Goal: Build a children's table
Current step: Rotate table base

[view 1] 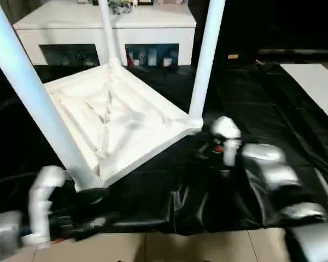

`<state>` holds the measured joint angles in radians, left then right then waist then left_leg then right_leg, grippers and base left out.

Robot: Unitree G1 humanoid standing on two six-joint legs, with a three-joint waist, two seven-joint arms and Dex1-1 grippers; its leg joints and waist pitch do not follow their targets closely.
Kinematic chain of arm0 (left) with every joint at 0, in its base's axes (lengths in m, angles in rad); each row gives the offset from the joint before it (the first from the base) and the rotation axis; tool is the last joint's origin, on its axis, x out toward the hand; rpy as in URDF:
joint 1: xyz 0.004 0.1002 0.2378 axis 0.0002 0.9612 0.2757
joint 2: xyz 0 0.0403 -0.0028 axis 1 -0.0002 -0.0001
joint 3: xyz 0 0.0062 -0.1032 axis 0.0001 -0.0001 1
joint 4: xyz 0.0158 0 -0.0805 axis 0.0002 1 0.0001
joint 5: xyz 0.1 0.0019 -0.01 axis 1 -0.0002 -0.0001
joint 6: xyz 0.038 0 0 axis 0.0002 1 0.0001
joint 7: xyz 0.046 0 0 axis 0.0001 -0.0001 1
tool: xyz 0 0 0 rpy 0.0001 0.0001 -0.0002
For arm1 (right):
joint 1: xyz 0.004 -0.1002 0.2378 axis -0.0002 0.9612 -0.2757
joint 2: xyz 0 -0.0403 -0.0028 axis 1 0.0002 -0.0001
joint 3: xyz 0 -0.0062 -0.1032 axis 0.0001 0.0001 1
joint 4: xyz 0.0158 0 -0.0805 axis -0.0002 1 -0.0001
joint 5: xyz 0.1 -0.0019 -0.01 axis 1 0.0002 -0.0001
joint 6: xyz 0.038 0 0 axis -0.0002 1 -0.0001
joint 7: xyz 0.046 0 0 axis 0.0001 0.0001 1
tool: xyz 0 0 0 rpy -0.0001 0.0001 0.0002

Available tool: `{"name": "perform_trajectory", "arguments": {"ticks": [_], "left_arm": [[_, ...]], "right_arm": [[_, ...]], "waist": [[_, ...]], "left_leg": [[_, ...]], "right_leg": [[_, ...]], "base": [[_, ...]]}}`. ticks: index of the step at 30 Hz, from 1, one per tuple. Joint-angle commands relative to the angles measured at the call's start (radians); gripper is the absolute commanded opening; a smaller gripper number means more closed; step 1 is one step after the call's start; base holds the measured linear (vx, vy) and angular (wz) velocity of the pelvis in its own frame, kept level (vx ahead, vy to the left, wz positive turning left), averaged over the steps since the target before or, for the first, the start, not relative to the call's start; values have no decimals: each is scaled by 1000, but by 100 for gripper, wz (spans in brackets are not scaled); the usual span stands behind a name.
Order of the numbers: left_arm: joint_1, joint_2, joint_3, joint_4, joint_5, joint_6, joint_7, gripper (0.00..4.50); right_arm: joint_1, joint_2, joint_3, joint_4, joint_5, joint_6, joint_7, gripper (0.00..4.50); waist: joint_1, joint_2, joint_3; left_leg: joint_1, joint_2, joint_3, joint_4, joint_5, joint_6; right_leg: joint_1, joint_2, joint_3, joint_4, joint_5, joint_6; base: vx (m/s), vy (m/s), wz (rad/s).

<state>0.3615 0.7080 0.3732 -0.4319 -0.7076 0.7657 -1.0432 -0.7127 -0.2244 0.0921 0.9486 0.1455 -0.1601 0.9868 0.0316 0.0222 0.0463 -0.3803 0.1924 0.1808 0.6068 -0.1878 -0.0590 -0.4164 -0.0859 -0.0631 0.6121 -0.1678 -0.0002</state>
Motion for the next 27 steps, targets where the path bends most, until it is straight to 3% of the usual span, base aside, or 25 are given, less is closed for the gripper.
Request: {"name": "perform_trajectory", "arguments": {"ticks": [1,6,9,10,11,15,18,23,25,27], "left_arm": [[14,20,39,18,-6,-10,-13,446],[46,29,93,48,-9,-15,-21,446],[58,36,103,64,1,-35,-21,446],[58,36,104,66,3,-40,-19,446],[37,27,100,75,16,-68,-3,446],[-37,5,68,80,45,-126,30,446],[-131,-21,-1,74,86,-177,56,446],[-267,-67,-100,100,112,-213,82,446],[-307,-71,-143,122,115,-209,59,446],[-327,-73,-161,138,128,-218,55,446]], "right_arm": [[-41,6,-20,30,-26,-36,-66,380],[-135,16,-42,143,-87,-62,-386,380],[-177,5,-72,191,-88,-70,-520,380],[-185,1,-77,203,-89,-70,-551,380],[-202,-13,-92,232,-96,-66,-631,380],[-208,-41,-94,268,-125,-54,-750,380],[-198,-59,-94,286,-145,-71,-835,380],[-181,-36,-141,284,-88,-79,-700,380],[-144,-37,-117,253,-88,-92,-584,380],[-120,-41,-102,233,-88,-96,-536,380]], "waist": [[1,9,-41],[0,8,-39],[-1,-1,-41],[1,1,-42],[0,-3,-42],[5,-3,-46],[2,-8,-52],[-2,-8,-58],[0,-1,-60],[3,-4,-61]], "left_leg": [[28,34,-16,-88,-452,-11],[33,32,-18,-94,-493,-42],[30,30,-18,-93,-492,-40],[35,31,-15,-94,-489,-42],[33,31,-15,-94,-483,-41],[27,27,-11,-91,-433,-40],[20,24,-9,-86,-371,-32],[16,23,-5,-78,-317,-1],[12,26,-5,-75,-278,11],[14,26,-1,-72,-245,25]], "right_leg": [[16,-40,40,-93,-516,-175],[14,-36,40,-89,-484,-173],[16,-37,42,-87,-468,-161],[13,-35,42,-87,-440,-162],[14,-35,43,-86,-427,-165],[25,-34,43,-77,-355,-169],[34,-36,43,-68,-294,-181],[43,-36,43,-61,-234,-205],[47,-37,42,-55,-184,-234],[48,-34,41,-52,-143,-256]], "base": [[0,0,0],[0,0,0],[0,0,0],[0,0,0],[0,0,0],[0,0,0],[0,0,0],[0,0,0],[0,0,0],[0,0,0]]}}
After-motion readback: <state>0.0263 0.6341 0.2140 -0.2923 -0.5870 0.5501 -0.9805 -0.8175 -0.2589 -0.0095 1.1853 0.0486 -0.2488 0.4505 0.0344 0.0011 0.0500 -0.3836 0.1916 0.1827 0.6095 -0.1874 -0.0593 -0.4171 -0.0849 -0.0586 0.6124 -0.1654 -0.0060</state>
